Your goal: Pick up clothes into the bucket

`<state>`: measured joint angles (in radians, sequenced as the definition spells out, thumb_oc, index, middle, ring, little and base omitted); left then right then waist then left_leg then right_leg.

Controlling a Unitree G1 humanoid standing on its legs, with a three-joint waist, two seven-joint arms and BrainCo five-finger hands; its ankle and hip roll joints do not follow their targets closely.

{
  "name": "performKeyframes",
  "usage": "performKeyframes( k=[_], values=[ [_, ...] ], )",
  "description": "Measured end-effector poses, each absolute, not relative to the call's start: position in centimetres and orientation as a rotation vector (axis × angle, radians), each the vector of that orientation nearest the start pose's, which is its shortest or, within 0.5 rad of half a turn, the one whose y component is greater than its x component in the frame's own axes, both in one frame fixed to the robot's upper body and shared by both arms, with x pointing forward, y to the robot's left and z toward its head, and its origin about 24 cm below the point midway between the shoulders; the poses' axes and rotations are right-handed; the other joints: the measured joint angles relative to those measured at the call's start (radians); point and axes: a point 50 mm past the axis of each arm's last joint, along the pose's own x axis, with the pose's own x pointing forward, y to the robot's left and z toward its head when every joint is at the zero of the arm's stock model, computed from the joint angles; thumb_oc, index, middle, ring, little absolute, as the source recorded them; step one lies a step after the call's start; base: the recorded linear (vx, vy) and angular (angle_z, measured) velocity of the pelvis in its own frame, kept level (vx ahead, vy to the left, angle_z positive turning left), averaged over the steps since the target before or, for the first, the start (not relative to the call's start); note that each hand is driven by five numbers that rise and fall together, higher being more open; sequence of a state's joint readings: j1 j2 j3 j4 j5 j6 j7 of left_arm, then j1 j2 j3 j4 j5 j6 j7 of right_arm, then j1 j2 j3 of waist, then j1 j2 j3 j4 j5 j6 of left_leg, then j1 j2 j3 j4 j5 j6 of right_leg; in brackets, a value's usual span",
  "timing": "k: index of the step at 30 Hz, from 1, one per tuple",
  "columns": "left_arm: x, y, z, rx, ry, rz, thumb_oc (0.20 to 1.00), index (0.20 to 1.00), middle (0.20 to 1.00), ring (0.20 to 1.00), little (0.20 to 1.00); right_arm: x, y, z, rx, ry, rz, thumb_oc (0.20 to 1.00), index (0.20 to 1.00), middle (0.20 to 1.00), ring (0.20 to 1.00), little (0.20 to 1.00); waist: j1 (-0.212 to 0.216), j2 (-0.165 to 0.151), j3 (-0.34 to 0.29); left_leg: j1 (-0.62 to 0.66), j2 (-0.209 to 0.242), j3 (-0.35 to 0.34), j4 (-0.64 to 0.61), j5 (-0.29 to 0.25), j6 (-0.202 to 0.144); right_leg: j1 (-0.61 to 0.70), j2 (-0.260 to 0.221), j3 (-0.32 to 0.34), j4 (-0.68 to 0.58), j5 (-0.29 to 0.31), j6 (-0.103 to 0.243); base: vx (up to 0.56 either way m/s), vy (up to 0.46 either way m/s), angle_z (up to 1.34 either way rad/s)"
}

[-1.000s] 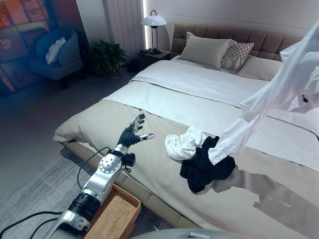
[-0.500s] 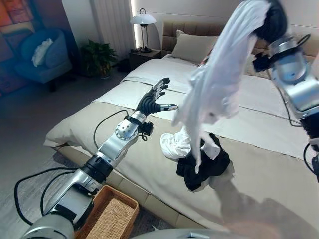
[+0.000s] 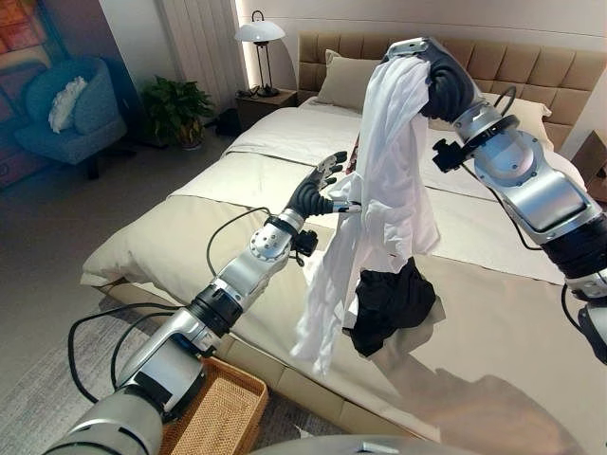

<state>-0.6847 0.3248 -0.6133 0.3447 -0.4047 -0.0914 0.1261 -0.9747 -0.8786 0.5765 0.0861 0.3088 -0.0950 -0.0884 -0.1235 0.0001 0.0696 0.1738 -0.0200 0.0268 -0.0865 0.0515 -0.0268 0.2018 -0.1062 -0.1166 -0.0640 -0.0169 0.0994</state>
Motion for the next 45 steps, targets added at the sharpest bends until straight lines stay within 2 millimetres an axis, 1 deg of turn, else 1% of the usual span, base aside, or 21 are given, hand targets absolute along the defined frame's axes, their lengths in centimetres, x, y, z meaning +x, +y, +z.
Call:
performKeyframes(
  k=[4, 7, 9, 11, 14, 15, 16, 19, 23, 27, 28, 29, 30, 33, 35, 39, 40, 42, 43, 45],
  values=[
    [33.5, 5.1, 12.5, 0.194, -0.215, -0.51, 1.0, 1.0, 1.0, 1.0, 1.0, 32.7, -12.9, 28.1, -0.707, -0.704, 0.416, 0.2, 0.2, 0.2, 0.2, 0.2, 0.005, 0.0, 0.001, -0.002, -0.001, -0.002, 0.0, 0.0, 0.0, -0.001, -0.001, 0.0, 0.0, -0.002, 0.003, 0.0, 0.0, 0.0],
    [33.4, 4.5, 12.6, 0.189, -0.214, -0.529, 1.0, 1.0, 1.0, 1.0, 1.0, 32.7, -12.4, 28.0, -0.674, -0.703, 0.44, 0.2, 0.2, 0.2, 0.2, 0.2, 0.004, -0.001, 0.002, -0.002, -0.003, -0.002, 0.0, 0.0, 0.0, -0.001, -0.001, 0.0, 0.001, -0.003, 0.004, 0.0, 0.0, 0.0],
    [33.2, 3.7, 12.8, 0.179, -0.216, -0.575, 1.0, 1.0, 1.0, 1.0, 1.0, 32.7, -12.2, 27.9, -0.672, -0.702, 0.451, 0.2, 0.2, 0.2, 0.2, 0.2, 0.006, -0.002, 0.003, -0.003, -0.005, -0.003, 0.0, 0.0, 0.0, -0.002, -0.002, -0.001, 0.003, -0.004, 0.005, 0.0, 0.0, 0.0],
    [32.9, 2.8, 13.2, 0.143, -0.193, -0.672, 1.0, 1.0, 1.0, 1.0, 1.0, 32.7, -12.2, 27.8, -0.651, -0.692, 0.461, 0.2, 0.2, 0.2, 0.2, 0.2, 0.006, -0.002, 0.003, -0.004, -0.005, -0.003, 0.0, 0.0, 0.0, -0.003, -0.003, -0.001, 0.003, -0.004, 0.006, 0.0, 0.0, 0.0],
    [31.9, 2.1, 13.9, 0.137, -0.166, -0.825, 1.0, 1.0, 1.0, 1.0, 1.0, 32.7, -12.0, 27.4, -0.635, -0.668, 0.487, 0.2, 0.2, 0.2, 0.2, 0.2, 0.002, -0.001, 0.004, -0.006, -0.005, -0.003, 0.0, 0.0, 0.0, -0.002, -0.002, -0.003, 0.003, -0.004, 0.006, 0.0, 0.0, 0.0],
    [31.9, 2.2, 13.8, 0.121, -0.153, -0.834, 1.0, 1.0, 1.0, 1.0, 1.0, 32.7, -12.0, 27.3, -0.633, -0.666, 0.49, 0.2, 0.2, 0.2, 0.2, 0.2, 0.002, 0.0, 0.004, -0.006, -0.005, -0.003, 0.0, 0.0, 0.0, -0.001, -0.003, -0.003, 0.003, -0.004, 0.006, 0.0, 0.0, 0.0],
    [31.5, 1.9, 13.7, 0.083, -0.108, -0.885, 1.0, 1.0, 1.0, 1.0, 1.0, 32.7, -11.8, 27.1, -0.634, -0.658, 0.5, 0.2, 0.2, 0.2, 0.2, 0.2, 0.002, 0.001, 0.005, -0.006, -0.004, -0.004, 0.0, 0.0, 0.0, 0.0, -0.005, -0.004, 0.002, -0.004, 0.006, 0.0, 0.0, 0.0],
    [30.5, 2.2, 13.8, 0.09, -0.037, -1.019, 1.0, 1.0, 1.0, 1.0, 1.0, 32.7, -11.8, 27.0, -0.638, -0.648, 0.515, 0.2, 0.2, 0.2, 0.2, 0.2, 0.001, 0.005, 0.007, -0.007, -0.004, -0.006, 0.0, 0.0, 0.0, 0.001, -0.004, -0.007, 0.0, -0.004, 0.006, 0.0, 0.0, 0.0],
    [30.6, 2.9, 13.8, 0.09, -0.008, -1.03, 1.0, 1.0, 1.0, 1.0, 1.0, 32.7, -11.8, 27.0, -0.64, -0.646, 0.516, 0.2, 0.2, 0.2, 0.2, 0.2, 0.003, 0.007, 0.007, -0.008, -0.005, -0.009, 0.0, 0.0, 0.0, 0.001, -0.003, -0.009, 0.0, -0.004, 0.006, 0.0, 0.0, 0.0],
    [30.6, 2.6, 13.6, 0.077, -0.002, -1.029, 1.0, 1.0, 1.0, 1.0, 1.0, 32.7, -11.7, 26.8, -0.632, -0.643, 0.521, 0.2, 0.2, 0.2, 0.2, 0.2, 0.004, 0.007, 0.007, -0.008, -0.007, -0.011, 0.0, 0.0, 0.0, -0.003, -0.003, -0.009, 0.003, -0.005, 0.007, 0.0, 0.0, 0.0],
    [30.4, 2.3, 13.4, 0.043, 0.007, -1.03, 1.0, 1.0, 1.0, 1.0, 1.0, 32.7, -11.7, 26.4, -0.623, -0.633, 0.525, 0.2, 0.2, 0.2, 0.2, 0.2, 0.004, 0.007, 0.007, -0.007, -0.007, -0.011, 0.001, 0.0, 0.0, -0.003, -0.003, -0.009, 0.007, -0.007, 0.009, 0.0, 0.0, 0.0],
    [30.2, 2.0, 13.1, 0.013, 0.025, -1.035, 0.529, 0.529, 0.529, 0.529, 0.529, 32.8, -11.7, 25.9, -0.618, -0.621, 0.527, 0.2, 0.2, 0.2, 0.2, 0.2, 0.004, 0.007, 0.007, -0.006, -0.007, -0.011, 0.001, 0.0, 0.0, -0.003, -0.004, -0.009, 0.007, -0.007, 0.01, 0.0, 0.0, 0.0],
    [30.1, 1.9, 12.9, 0.0, 0.032, -1.038, 0.2, 0.2, 0.2, 0.2, 0.2, 32.8, -11.7, 25.7, -0.614, -0.613, 0.529, 0.2, 0.2, 0.2, 0.2, 0.2, 0.004, 0.007, 0.007, -0.007, -0.007, -0.011, 0.001, 0.0, 0.0, -0.004, -0.004, -0.008, 0.008, -0.007, 0.01, 0.0, 0.0, 0.0],
    [29.8, 1.6, 12.3, -0.055, 0.058, -1.041, 0.2, 0.2, 0.2, 0.2, 0.2, 32.8, -11.8, 24.9, -0.603, -0.592, 0.533, 0.2, 0.2, 0.2, 0.2, 0.2, 0.003, 0.007, 0.007, -0.005, -0.007, -0.009, 0.002, 0.0, 0.0, -0.003, -0.004, -0.007, 0.008, -0.007, 0.01, 0.0, 0.0, 0.0],
    [29.5, 1.4, 11.6, -0.152, 0.094, -1.018, 0.2, 0.2, 0.2, 0.2, 0.2, 32.8, -11.8, 24.4, -0.596, -0.579, 0.535, 0.2, 0.2, 0.2, 0.2, 0.2, 0.003, 0.008, 0.006, -0.004, -0.006, -0.007, 0.002, 0.0, 0.0, -0.003, -0.003, -0.005, 0.008, -0.007, 0.009, 0.0, 0.0, 0.0],
    [29.3, 1.4, 10.7, -0.253, 0.132, -0.982, 0.2, 0.2, 0.2, 0.2, 0.2, 32.8, -11.8, 24.1, -0.583, -0.571, 0.532, 0.2, 0.2, 0.2, 0.2, 0.2, 0.003, 0.008, 0.006, -0.003, -0.005, -0.006, 0.002, 0.0, 0.0, -0.003, -0.003, -0.005, 0.009, -0.007, 0.01, 0.0, 0.0, 0.0],
    [29.4, 1.7, 10.2, -0.288, 0.154, -0.953, 0.2, 0.2, 0.2, 0.2, 0.2, 32.8, -11.8, 23.9, -0.576, -0.565, 0.532, 0.335, 0.335, 0.335, 0.335, 0.335, 0.003, 0.008, 0.006, -0.003, -0.006, -0.006, 0.002, 0.0, 0.0, -0.003, -0.003, -0.004, 0.009, -0.007, 0.01, 0.0, 0.0, 0.0],
    [29.3, 2.0, 9.5, -0.349, 0.176, -0.915, 0.2, 0.2, 0.2, 0.2, 0.2, 32.8, -11.9, 23.5, -0.57, -0.556, 0.53, 0.642, 0.642, 0.642, 0.642, 0.642, 0.004, 0.008, 0.006, -0.002, -0.006, -0.006, 0.002, 0.0, 0.0, -0.002, -0.003, -0.004, 0.009, -0.007, 0.009, 0.0, 0.0, 0.0],
    [29.3, 2.2, 9.3, -0.363, 0.182, -0.901, 0.2, 0.2, 0.2, 0.2, 0.2, 32.8, -12.0, 23.4, -0.569, -0.554, 0.526, 1.0, 1.0, 1.0, 1.0, 1.0, 0.005, 0.008, 0.006, -0.002, -0.006, -0.006, 0.001, 0.0, 0.0, -0.002, -0.003, -0.004, 0.009, -0.007, 0.009, 0.0, 0.0, 0.0],
    [29.3, 2.6, 8.6, -0.379, 0.202, -0.866, 0.2, 0.2, 0.2, 0.2, 0.2, 32.8, -12.3, 23.2, -0.562, -0.551, 0.512, 1.0, 1.0, 1.0, 1.0, 1.0, 0.005, 0.008, 0.006, -0.002, -0.006, -0.006, 0.002, 0.0, 0.0, -0.002, -0.004, -0.004, 0.009, -0.007, 0.009, 0.0, 0.0, 0.0]
  ],
)
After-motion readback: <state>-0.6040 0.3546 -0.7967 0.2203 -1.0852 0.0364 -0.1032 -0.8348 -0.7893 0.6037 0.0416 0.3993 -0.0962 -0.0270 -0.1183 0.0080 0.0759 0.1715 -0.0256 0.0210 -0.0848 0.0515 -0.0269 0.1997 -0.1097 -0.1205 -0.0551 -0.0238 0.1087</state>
